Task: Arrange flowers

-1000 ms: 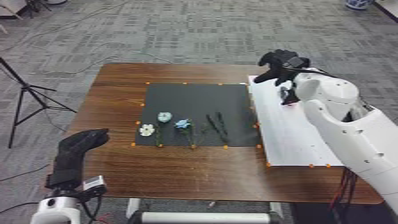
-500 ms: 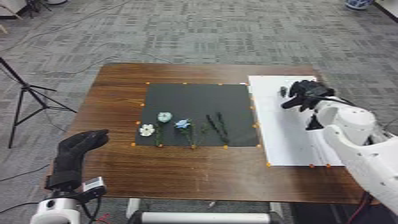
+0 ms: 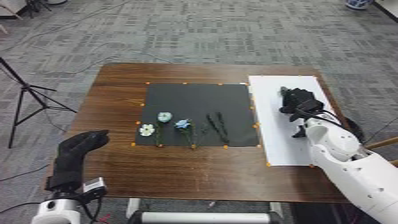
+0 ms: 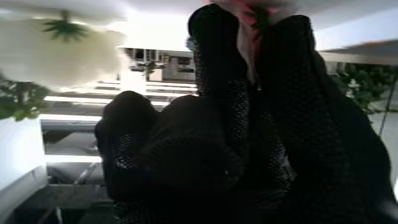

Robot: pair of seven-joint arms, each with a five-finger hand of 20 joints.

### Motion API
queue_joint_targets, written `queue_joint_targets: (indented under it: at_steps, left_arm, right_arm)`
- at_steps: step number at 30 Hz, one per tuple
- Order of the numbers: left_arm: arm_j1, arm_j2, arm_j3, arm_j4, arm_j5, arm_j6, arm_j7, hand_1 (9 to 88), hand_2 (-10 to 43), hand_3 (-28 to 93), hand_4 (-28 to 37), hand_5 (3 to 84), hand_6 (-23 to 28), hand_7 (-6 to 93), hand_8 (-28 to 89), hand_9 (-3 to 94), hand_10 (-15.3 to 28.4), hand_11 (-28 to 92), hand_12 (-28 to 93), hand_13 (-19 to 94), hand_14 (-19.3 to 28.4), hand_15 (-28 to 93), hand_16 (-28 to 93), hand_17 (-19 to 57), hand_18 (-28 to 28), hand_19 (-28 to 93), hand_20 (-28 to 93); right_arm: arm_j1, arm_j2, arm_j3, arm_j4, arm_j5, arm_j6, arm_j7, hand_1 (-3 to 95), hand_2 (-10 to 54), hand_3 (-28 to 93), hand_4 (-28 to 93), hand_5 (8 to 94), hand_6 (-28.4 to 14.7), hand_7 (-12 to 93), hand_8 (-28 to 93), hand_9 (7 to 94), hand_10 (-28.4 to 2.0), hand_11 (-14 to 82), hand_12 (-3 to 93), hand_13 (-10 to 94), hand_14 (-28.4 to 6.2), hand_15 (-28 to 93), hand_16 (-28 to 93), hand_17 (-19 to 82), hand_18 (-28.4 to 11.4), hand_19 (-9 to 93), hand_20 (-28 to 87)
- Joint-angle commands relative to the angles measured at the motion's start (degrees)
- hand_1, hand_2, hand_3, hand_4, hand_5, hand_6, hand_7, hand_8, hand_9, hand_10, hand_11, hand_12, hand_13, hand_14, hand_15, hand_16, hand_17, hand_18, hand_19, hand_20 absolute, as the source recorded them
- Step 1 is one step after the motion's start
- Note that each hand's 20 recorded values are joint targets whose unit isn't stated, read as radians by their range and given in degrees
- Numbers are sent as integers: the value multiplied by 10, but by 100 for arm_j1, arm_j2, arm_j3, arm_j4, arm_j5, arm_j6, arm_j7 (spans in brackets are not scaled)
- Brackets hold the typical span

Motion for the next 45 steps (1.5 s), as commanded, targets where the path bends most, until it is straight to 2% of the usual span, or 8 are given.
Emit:
queue_joint_targets:
  at_steps: [1,5,11,31,40,42,43,45]
  left_arm:
    - [89,-8,-39,-81,2,-8,-15,323,16,667,-212,572,-1,239,-96,559,142,272,157,433,180,322,9,43,149,167,214]
    - [-13,19,-4,-42,31,-39,-33,323,16,665,-212,573,-1,239,-95,559,141,271,157,434,180,321,9,44,149,165,213]
    - [-65,25,8,-20,14,-41,-39,322,16,668,-214,573,-1,239,-95,559,142,272,157,432,181,322,9,42,149,167,213]
    - [-47,19,0,-14,14,-103,-38,322,17,669,-213,575,-1,240,-95,559,141,271,157,433,180,322,9,43,148,167,214]
    - [-120,36,32,34,38,-180,-49,316,6,674,-209,572,-2,239,-96,558,141,272,157,432,181,322,9,41,149,167,214]
    - [-131,31,35,47,41,-200,-56,316,3,674,-208,571,-1,239,-95,558,141,271,157,432,181,322,9,41,149,167,214]
    - [-116,30,33,42,41,-192,-47,314,1,674,-206,571,-1,239,-96,558,141,271,157,431,181,322,9,40,149,167,214]
    - [-112,28,30,36,45,-196,-43,313,-4,675,-204,570,-1,238,-96,557,141,271,157,431,181,321,9,40,150,167,214]
  right_arm:
    - [896,104,-411,-1044,752,-158,-26,598,-78,552,-194,788,1,199,97,895,-91,167,292,912,-25,635,350,634,-160,932,655]
    - [1493,-74,-1067,-1275,941,-625,-259,593,-80,557,-193,791,3,195,96,897,-92,164,290,911,-25,635,353,635,-157,932,656]
    - [1583,-515,-1544,-1570,1086,-1239,-271,586,-83,568,-197,794,5,193,97,898,-92,153,285,909,-23,635,357,634,-156,932,657]
    - [1173,-1304,-1599,-1230,1500,-1831,-61,577,-87,577,-195,796,8,186,93,899,-94,136,271,912,-24,633,359,638,-155,932,659]
    - [1194,-1361,-1392,-1148,1596,-1979,-39,498,-95,564,-147,775,1,173,99,864,-113,172,199,906,-28,635,364,635,-160,932,666]
    - [1206,-1375,-1366,-1130,1693,-1945,5,420,-95,612,-150,751,-1,173,49,852,-111,173,196,904,-30,637,363,631,-160,932,669]
    - [1198,-1378,-1332,-1145,1663,-1994,11,383,-95,635,-144,743,-5,183,-48,845,-112,171,193,901,-32,639,361,631,-161,932,669]
    - [1202,-1372,-1298,-1155,1748,-1977,24,326,-95,636,-138,737,-14,176,-84,830,-119,166,190,899,-35,639,360,628,-162,932,671]
